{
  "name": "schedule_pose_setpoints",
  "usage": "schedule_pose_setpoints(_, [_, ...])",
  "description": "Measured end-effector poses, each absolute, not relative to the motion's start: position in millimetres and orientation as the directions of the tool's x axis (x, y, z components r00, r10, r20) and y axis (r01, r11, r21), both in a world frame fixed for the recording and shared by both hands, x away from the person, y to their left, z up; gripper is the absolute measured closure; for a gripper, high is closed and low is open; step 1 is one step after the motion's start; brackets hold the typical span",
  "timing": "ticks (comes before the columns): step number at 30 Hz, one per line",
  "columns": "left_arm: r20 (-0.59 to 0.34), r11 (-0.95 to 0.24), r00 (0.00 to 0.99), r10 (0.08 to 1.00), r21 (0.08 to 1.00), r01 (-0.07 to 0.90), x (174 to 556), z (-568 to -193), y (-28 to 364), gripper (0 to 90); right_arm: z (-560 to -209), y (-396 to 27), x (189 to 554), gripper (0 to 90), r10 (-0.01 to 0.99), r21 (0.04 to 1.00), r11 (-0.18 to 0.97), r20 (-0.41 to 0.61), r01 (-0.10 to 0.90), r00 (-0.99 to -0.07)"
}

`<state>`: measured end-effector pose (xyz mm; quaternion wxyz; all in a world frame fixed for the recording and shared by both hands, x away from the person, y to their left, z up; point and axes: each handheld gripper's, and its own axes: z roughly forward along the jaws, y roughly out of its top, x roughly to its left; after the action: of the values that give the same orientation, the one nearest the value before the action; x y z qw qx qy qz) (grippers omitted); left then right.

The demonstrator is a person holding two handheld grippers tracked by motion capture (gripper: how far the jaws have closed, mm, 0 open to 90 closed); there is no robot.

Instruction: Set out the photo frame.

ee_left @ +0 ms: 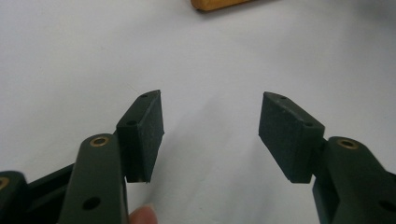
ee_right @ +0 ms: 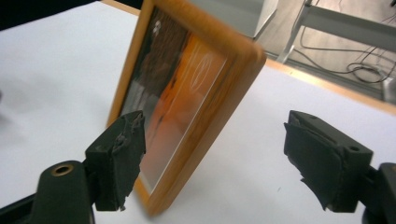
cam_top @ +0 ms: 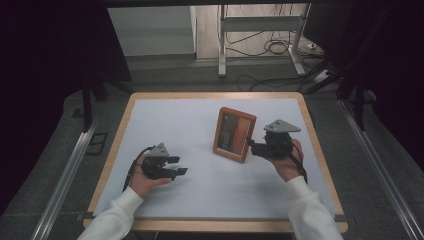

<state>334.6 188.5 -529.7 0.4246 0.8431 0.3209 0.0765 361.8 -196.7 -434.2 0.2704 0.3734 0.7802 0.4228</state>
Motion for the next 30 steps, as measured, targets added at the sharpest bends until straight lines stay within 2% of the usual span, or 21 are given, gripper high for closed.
schedule_pose_setpoints(7, [-0.12, -0.422, 0.771, 0.626, 0.779, 0.464, 332, -528, 187, 39.1, -448, -206, 345, 26.2, 0.804, 0.873, 0.322, -0.048, 0.366, -0.593])
schedule_pose_setpoints(11, [-0.115, -0.421, 0.763, 0.636, 0.777, 0.468, 332, -527, 186, 38.9, -455, -208, 342, 32.5, 0.789, 0.865, 0.334, -0.039, 0.375, -0.614])
schedule_pose_setpoints(16, [-0.111, -0.424, 0.761, 0.639, 0.775, 0.469, 329, -526, 185, 38.7, -463, -206, 337, 44.8, 0.779, 0.85, 0.363, -0.052, 0.381, -0.625])
schedule_pose_setpoints(23, [-0.108, -0.436, 0.769, 0.63, 0.77, 0.465, 329, -527, 183, 38.6, -475, -197, 336, 75.2, 0.756, 0.812, 0.414, -0.055, 0.411, -0.653])
schedule_pose_setpoints(27, [-0.108, -0.436, 0.77, 0.628, 0.771, 0.464, 330, -528, 185, 38.6, -484, -188, 339, 85.5, 0.738, 0.787, 0.453, -0.066, 0.42, -0.672])
schedule_pose_setpoints(30, [-0.11, -0.437, 0.771, 0.627, 0.771, 0.464, 330, -528, 185, 38.7, -489, -180, 341, 89.2, 0.723, 0.771, 0.477, -0.071, 0.422, -0.687])
